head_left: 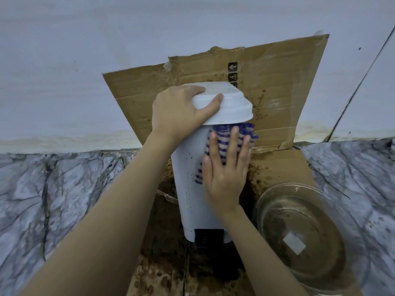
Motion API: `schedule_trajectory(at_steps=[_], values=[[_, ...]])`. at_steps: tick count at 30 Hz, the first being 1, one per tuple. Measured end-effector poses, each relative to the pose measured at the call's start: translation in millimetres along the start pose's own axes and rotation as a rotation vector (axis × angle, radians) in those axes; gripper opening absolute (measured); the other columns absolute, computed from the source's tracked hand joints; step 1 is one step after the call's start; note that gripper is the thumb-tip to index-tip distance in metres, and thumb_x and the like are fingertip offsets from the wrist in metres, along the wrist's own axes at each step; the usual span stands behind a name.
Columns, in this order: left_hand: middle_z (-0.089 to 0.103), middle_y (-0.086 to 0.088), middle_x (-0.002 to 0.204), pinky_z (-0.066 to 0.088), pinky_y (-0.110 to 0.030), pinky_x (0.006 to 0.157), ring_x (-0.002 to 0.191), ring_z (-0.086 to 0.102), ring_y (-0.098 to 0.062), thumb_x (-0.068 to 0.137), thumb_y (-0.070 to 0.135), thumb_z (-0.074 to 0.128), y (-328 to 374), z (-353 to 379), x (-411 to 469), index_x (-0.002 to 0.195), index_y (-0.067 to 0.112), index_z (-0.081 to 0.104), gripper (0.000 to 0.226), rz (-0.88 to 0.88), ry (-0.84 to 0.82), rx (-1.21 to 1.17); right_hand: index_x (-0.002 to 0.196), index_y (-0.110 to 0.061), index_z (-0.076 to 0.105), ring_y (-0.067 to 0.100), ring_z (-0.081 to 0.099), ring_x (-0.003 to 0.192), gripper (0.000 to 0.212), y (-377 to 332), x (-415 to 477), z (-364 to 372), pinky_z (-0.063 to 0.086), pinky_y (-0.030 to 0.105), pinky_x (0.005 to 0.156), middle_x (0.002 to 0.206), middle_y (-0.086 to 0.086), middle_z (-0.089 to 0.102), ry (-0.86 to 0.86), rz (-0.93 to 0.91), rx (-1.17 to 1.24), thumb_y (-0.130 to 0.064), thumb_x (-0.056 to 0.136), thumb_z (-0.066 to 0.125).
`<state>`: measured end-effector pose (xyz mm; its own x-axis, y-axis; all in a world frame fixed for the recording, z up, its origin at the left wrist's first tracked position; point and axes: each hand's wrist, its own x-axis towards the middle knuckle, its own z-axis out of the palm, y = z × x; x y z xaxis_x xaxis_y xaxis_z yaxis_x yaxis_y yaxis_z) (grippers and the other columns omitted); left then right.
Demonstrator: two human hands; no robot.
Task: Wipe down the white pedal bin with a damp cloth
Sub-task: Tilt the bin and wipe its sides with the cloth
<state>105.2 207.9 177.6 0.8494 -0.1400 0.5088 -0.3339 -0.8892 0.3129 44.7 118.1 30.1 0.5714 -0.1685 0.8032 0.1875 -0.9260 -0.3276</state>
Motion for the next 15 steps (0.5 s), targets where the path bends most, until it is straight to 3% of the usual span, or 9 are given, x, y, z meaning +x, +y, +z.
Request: schedule_trajectory(at_steps=[2,4,7,9,12,13,15], values=[[0.069,0.01,0.115,0.036,-0.017,0.074,0.108,0.06,-0.008,0.078,0.068,0.039,-1.8,-2.1,0.9,0.112,0.027,0.069,0.061,0.011,-0.025,-0.027,0.147,-0.027,0.022,0.025,-0.004,0.147,0.048,-6.9,5.5,4.9,0.012,0.045,0.118,0.16,0.001,-0.004,0.022,-0.029,-0.056,-0.037,0.101,0.029],[0.067,0.007,0.12,0.038,-0.018,0.081,0.112,0.059,-0.009,0.08,0.063,0.043,-6.7,-7.5,2.3,0.114,0.024,0.068,0.057,0.055,-0.093,-0.116,0.149,-0.029,0.014,0.023,-0.002,0.147,0.053,-4.5,5.4,6.4,0.016,0.045,0.118,0.159,-0.001,-0.008,0.05,-0.049,-0.057,-0.039,0.1,0.032],[0.056,0.002,0.136,0.036,-0.025,0.102,0.125,0.049,-0.012,0.081,0.057,0.05,-25.8,-18.9,5.0,0.122,0.022,0.062,0.056,0.057,-0.23,-0.289,0.144,-0.024,0.016,0.016,-0.001,0.147,0.053,5.7,7.9,2.3,0.032,0.047,0.111,0.157,0.004,0.011,0.086,0.03,0.098,-0.042,0.099,0.035],[0.052,0.002,0.139,0.034,-0.023,0.096,0.121,0.047,-0.01,0.082,0.063,0.046,-38.9,-18.8,2.6,0.128,0.023,0.056,0.062,0.014,-0.275,-0.302,0.144,-0.022,0.013,0.015,0.001,0.146,0.057,8.4,11.0,-0.7,0.036,0.047,0.109,0.157,0.003,0.01,0.085,0.09,0.188,-0.044,0.098,0.038],[0.054,0.004,0.133,0.035,-0.018,0.088,0.111,0.047,-0.005,0.076,0.07,0.039,-42.3,-9.6,-4.8,0.127,0.023,0.054,0.072,-0.023,-0.198,-0.349,0.15,-0.023,0.004,0.027,0.014,0.144,0.065,8.3,9.1,1.1,0.035,0.047,0.109,0.157,0.005,0.01,0.102,0.041,0.087,-0.042,0.098,0.039],[0.055,0.005,0.13,0.036,-0.017,0.087,0.11,0.048,-0.006,0.075,0.069,0.039,-40.8,-6.7,-6.6,0.126,0.023,0.055,0.071,-0.04,-0.17,-0.381,0.15,-0.022,0.003,0.03,0.015,0.143,0.066,6.6,7.4,2.9,0.034,0.048,0.11,0.155,0.008,0.013,0.102,0.029,0.036,-0.041,0.099,0.039],[0.056,0.007,0.126,0.037,-0.013,0.087,0.109,0.049,-0.005,0.077,0.067,0.042,-37.9,-3.3,-7.4,0.124,0.022,0.056,0.066,-0.062,-0.138,-0.428,0.15,-0.021,0.002,0.028,0.005,0.146,0.066,-2.6,2.8,8.2,0.022,0.047,0.115,0.159,0.009,0.001,0.087,0.003,-0.066,-0.04,0.099,0.038]])
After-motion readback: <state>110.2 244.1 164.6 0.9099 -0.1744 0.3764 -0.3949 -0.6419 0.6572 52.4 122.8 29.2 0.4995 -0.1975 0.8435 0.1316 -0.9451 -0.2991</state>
